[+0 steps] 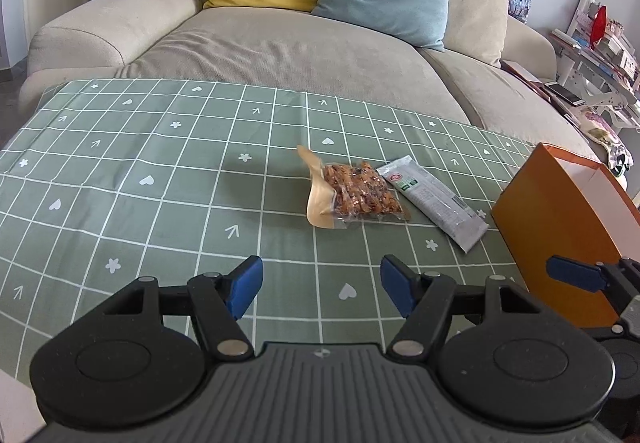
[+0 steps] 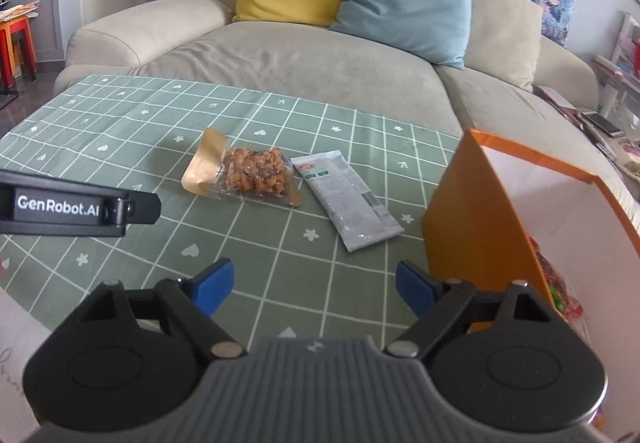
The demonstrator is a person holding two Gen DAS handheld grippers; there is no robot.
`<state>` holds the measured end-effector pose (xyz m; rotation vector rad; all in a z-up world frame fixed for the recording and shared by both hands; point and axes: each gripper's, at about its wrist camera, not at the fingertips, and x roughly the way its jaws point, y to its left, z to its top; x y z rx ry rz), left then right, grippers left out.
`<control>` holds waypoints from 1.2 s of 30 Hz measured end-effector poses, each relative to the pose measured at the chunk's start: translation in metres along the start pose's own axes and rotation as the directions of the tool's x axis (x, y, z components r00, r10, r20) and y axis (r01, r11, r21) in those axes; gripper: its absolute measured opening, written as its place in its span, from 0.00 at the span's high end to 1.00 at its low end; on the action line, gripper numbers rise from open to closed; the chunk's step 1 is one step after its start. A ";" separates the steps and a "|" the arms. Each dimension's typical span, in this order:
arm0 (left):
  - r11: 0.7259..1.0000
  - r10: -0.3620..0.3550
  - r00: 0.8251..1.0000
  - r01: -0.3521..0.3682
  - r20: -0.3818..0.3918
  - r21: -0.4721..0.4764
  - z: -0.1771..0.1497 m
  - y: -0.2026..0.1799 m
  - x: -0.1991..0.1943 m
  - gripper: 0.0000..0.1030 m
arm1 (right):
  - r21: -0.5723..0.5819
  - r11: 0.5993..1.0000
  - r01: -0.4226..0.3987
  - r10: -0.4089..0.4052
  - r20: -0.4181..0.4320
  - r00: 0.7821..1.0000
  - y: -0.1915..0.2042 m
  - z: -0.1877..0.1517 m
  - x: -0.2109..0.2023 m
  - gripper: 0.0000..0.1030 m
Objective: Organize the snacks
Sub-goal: 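Lower the left gripper onto the peanut packet while the right lowers onto the white packet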
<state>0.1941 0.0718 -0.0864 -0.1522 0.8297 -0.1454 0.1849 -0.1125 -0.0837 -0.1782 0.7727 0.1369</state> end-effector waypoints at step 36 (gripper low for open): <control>0.993 -0.110 0.990 0.112 -0.093 0.023 0.059 -0.009 0.130 0.16 | -0.008 1.000 -0.014 0.013 -0.095 0.995 -0.037 0.054 0.144 0.20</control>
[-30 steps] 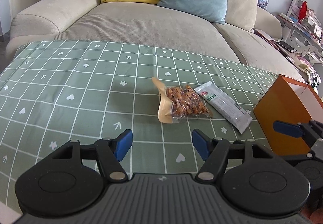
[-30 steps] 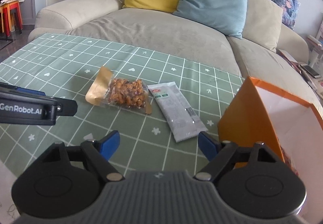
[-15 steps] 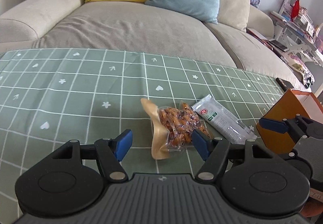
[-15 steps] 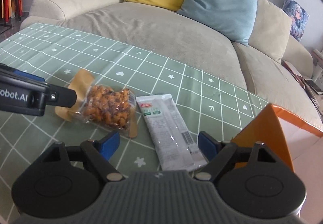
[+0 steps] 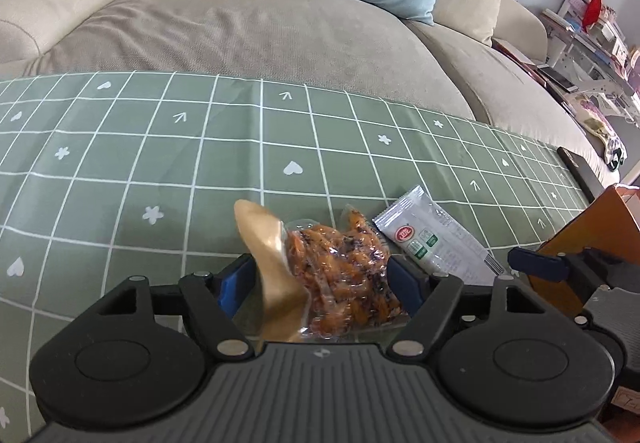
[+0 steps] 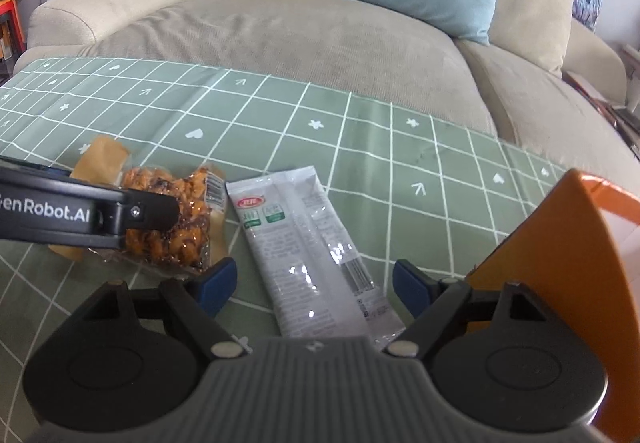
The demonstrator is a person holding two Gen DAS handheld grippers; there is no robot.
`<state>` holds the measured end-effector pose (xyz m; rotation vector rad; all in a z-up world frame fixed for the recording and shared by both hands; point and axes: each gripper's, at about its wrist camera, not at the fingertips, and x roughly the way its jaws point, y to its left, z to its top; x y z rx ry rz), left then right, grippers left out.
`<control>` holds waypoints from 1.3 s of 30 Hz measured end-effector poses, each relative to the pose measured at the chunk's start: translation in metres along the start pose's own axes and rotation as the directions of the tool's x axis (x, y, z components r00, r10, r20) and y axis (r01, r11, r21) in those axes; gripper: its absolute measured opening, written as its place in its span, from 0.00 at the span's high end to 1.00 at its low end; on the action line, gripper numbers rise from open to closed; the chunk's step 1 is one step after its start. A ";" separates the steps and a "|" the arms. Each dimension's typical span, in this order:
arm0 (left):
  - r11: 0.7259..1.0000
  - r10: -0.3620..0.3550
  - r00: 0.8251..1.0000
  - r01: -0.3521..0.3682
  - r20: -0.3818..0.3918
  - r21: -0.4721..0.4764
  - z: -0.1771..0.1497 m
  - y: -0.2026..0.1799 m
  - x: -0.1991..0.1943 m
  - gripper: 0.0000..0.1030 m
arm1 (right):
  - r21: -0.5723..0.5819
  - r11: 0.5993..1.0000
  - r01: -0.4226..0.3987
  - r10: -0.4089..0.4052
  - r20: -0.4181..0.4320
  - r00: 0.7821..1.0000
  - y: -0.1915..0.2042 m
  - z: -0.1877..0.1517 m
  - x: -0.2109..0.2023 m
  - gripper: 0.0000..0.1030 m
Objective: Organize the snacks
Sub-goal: 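Lower the left gripper onto the peanut packet while the right lowers onto the white packet, then grasp the peanut packet with the left gripper while the right grasps the white packet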
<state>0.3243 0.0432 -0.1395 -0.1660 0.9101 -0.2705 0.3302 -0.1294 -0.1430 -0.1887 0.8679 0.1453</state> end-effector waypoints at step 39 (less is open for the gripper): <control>0.918 -0.144 0.970 0.056 -0.197 -0.393 -0.143 -0.003 -0.136 0.87 | 0.116 0.983 -0.141 0.154 -0.114 0.981 0.046 -0.120 -0.138 0.52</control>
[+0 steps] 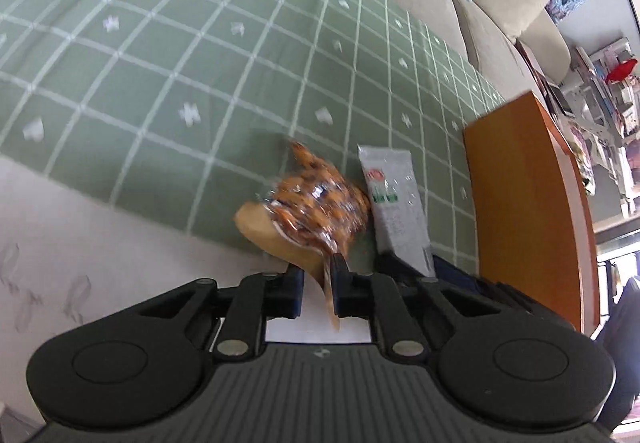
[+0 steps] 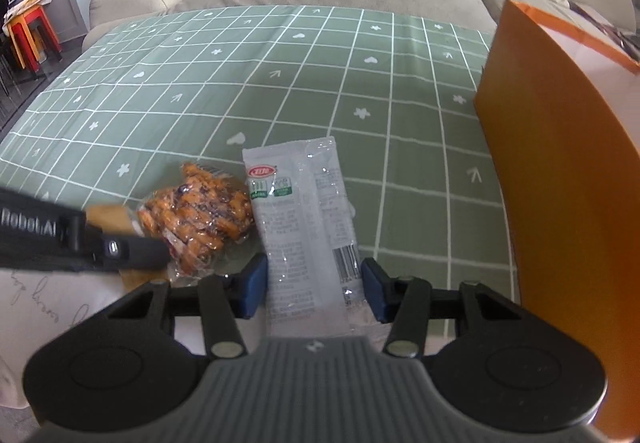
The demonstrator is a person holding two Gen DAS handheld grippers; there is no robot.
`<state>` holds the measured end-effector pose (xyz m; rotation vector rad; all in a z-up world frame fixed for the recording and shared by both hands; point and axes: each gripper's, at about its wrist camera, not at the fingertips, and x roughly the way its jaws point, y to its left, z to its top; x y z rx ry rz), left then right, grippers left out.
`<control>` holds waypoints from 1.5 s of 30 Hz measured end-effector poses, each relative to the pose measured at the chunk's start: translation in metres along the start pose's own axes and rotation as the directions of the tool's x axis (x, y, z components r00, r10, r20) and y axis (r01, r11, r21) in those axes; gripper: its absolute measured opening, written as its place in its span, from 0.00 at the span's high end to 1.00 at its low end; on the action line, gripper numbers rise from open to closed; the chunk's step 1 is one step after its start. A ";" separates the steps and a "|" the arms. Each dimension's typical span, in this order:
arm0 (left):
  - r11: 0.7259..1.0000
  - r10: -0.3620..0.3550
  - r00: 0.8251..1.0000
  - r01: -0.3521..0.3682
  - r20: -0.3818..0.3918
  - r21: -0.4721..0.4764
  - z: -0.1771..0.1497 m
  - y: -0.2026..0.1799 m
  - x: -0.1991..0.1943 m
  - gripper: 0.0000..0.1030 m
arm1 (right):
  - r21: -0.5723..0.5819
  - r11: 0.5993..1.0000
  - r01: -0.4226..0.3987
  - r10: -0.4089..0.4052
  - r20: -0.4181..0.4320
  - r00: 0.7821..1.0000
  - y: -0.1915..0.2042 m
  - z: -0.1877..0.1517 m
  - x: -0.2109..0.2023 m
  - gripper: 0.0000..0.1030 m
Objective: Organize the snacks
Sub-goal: 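Grasp the peanut packet with the left gripper while the right grasps the white packet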
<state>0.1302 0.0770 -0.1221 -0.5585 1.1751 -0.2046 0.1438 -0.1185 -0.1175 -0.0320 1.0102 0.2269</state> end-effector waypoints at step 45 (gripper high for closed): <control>0.492 0.208 0.975 -0.032 -0.082 0.870 0.034 -0.056 0.054 0.12 | -0.025 0.999 -0.047 0.049 0.069 0.996 -0.024 -0.010 0.004 0.18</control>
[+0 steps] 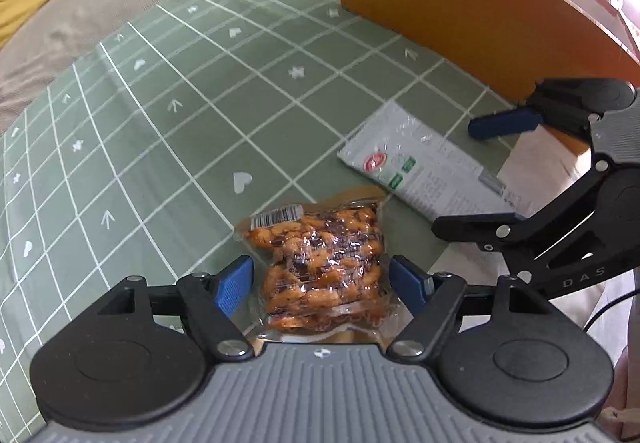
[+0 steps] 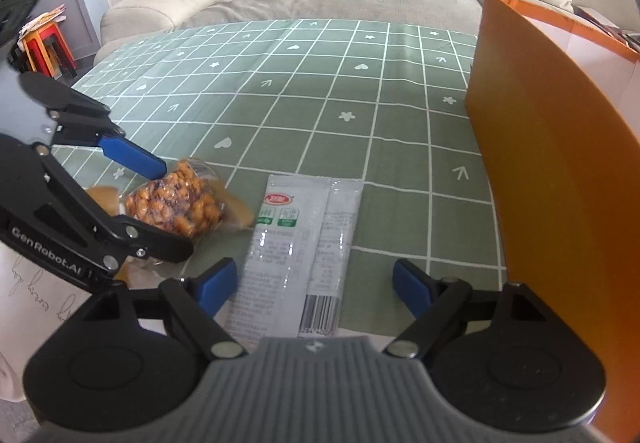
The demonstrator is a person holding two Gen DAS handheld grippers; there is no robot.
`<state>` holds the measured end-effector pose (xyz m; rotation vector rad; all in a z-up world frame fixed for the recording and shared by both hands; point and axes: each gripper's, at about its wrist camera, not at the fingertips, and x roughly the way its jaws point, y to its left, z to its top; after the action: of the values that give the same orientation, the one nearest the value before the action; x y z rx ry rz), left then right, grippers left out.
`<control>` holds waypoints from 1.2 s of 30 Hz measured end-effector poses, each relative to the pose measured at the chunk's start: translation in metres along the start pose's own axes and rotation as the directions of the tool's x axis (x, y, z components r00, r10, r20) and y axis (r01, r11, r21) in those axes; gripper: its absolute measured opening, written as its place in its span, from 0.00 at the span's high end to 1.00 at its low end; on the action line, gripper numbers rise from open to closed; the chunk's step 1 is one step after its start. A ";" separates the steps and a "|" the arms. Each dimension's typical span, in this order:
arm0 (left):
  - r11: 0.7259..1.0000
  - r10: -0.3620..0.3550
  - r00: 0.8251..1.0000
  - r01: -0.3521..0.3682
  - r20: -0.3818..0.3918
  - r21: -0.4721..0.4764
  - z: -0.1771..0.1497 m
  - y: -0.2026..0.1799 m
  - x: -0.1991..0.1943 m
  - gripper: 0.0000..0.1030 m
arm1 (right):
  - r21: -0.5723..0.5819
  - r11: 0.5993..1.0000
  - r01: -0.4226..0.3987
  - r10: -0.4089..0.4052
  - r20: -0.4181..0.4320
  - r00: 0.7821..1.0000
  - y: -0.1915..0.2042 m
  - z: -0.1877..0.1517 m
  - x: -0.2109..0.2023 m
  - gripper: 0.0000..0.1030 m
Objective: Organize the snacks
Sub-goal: 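Grasp the peanut packet with the left gripper while the right grasps the white packet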
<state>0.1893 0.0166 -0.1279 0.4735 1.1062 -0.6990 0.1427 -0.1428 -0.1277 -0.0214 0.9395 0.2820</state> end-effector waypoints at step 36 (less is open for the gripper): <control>0.820 0.227 0.968 -0.133 0.103 -0.557 -0.037 -0.023 -0.042 0.27 | -0.119 0.993 0.013 -0.008 0.047 0.999 0.029 0.001 -0.018 0.53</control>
<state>0.1381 0.0364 -0.1037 0.0220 1.0311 -0.2224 0.1262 -0.1185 -0.1092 -0.1287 0.8750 0.3272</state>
